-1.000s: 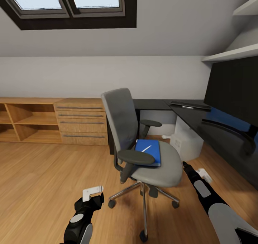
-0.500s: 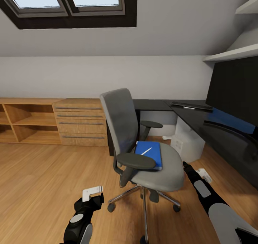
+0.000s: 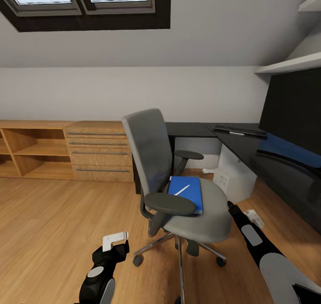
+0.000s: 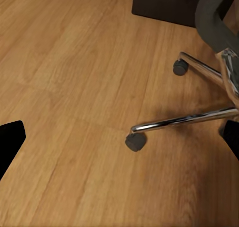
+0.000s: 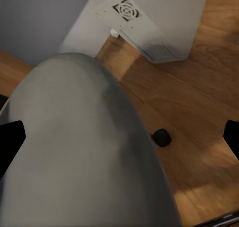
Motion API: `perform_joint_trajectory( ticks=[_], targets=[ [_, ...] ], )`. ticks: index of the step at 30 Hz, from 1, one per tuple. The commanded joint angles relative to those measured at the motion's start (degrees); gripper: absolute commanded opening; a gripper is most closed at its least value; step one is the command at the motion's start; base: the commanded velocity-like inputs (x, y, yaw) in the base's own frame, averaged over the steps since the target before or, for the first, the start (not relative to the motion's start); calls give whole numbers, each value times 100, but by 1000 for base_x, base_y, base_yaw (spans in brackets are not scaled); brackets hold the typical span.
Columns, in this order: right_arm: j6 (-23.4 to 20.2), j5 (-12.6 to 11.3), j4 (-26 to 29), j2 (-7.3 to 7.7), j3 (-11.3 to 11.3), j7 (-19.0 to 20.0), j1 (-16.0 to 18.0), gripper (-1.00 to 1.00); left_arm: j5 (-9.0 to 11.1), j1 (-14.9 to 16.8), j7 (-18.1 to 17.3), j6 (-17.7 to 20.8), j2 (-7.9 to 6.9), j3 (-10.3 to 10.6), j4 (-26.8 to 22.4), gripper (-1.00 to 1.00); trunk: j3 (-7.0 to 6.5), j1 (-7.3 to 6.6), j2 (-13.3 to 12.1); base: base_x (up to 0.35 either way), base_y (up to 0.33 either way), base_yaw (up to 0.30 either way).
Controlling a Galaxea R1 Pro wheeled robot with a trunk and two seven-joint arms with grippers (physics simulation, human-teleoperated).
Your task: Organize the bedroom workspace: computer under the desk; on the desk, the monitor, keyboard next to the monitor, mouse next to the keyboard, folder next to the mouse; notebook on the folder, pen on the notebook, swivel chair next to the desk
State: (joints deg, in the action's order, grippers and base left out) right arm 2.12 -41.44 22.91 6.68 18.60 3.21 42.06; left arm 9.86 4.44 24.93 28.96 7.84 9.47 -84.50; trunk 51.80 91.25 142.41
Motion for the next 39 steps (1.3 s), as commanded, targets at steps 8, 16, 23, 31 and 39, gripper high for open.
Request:
perform_joint_trajectory(
  ticks=[8, 16, 23, 31, 39],
  targets=[
    [16, -64, -6, 0, 17, 35, 7, 100, 60, 3, 56, 13, -2, 10, -6, 100, 74, -1, 3, 4, 0, 0],
    [12, -66, -13, 7, 20, 31, 6, 100, 60, 2, 56, 13, -2, 10, -5, 100, 115, -1, 3, 0, 0, 0],
    [-37, -88, -21, 3, 21, 23, 4, 100, 60, 4, 56, 13, -2, 10, -5, 100, 121, -1, 3, 0, 0, 0],
    [-45, -92, -31, 0, 21, 21, 5, 100, 60, 4, 56, 13, -2, 10, -7, 100, 122, -1, 3, 0, 0, 54],
    [-38, -86, -32, 0, 21, 21, 5, 100, 60, 4, 56, 13, -2, 11, -6, 100, 122, -1, 3, 0, 0, 229]
  ],
)
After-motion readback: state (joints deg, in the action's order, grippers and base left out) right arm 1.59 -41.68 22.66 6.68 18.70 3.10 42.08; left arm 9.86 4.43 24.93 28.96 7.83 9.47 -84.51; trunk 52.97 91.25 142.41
